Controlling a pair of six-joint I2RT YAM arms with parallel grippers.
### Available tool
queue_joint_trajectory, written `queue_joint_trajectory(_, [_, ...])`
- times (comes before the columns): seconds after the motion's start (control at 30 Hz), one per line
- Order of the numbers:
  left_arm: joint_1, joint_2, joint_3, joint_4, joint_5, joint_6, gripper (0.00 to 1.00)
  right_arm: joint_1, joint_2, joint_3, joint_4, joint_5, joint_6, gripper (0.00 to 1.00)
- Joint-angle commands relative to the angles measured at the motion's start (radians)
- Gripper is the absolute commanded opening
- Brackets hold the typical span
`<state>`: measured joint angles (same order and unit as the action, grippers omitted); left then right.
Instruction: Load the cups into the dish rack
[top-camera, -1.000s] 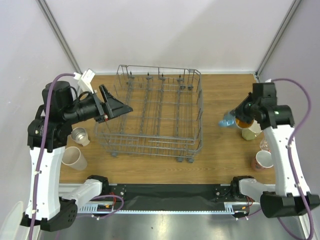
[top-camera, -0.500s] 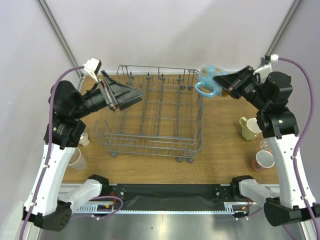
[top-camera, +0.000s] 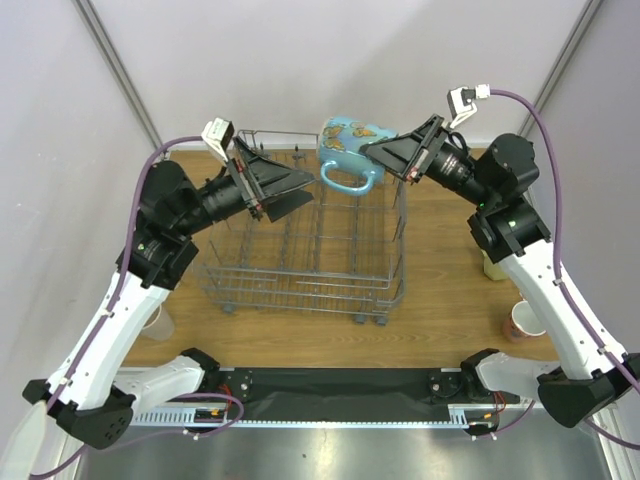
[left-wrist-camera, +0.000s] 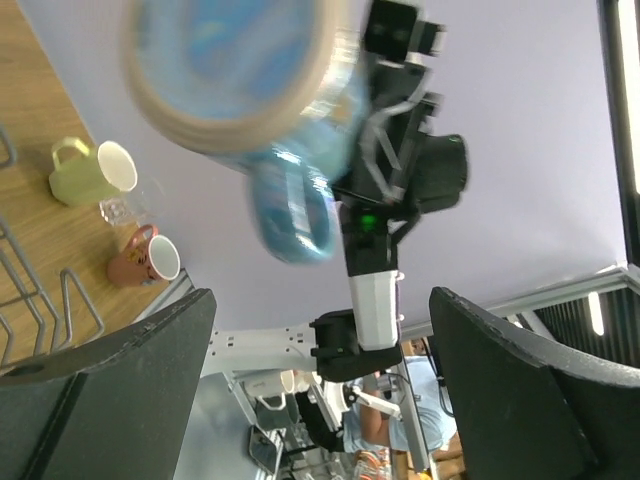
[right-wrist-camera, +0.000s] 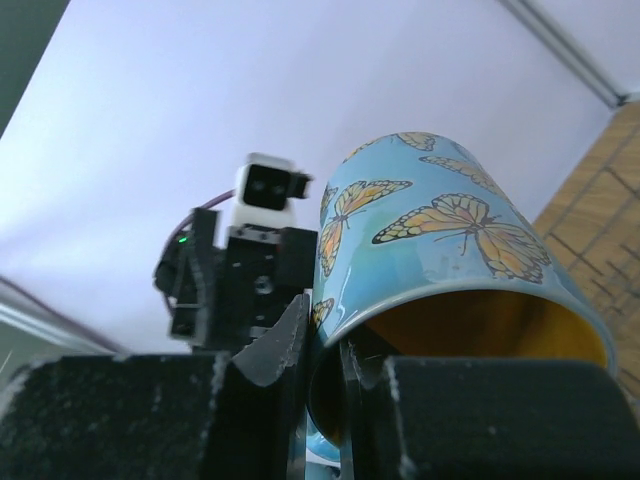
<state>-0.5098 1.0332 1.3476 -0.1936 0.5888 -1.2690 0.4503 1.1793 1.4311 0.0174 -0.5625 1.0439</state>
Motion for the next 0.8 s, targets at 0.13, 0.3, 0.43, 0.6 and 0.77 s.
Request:
queue_joint_trajectory(0.13, [-0.064, 0.022, -0.031, 0.057, -0.064, -0.108, 0.93, 0.079, -0.004, 0.069, 0.28, 0.007, 0.03, 0.0])
queue_joint_trajectory(0.3, [-0.107, 0.063, -0.007, 0.08, -0.075, -0.118, 0.84, 0.108, 0.016, 0.066, 0.303, 0.004, 0.025, 0.0])
queue_joint_trajectory(0.43, [-0.114, 0.064, -0.025, 0.102, -0.083, -0.128, 0.77, 0.114, 0.031, 0.068, 0.309, -0.007, 0.03, 0.0])
queue_joint_trajectory(0.6, [-0.113, 0.068, -0.022, 0.094, -0.086, -0.106, 0.56, 0.125, 0.036, 0.06, 0.319, -0.008, 0.036, 0.0])
queue_joint_trajectory(0.77, [-0.114, 0.077, -0.027, 0.1, -0.08, -0.104, 0.69, 0.143, 0.046, 0.065, 0.322, -0.004, 0.038, 0.0])
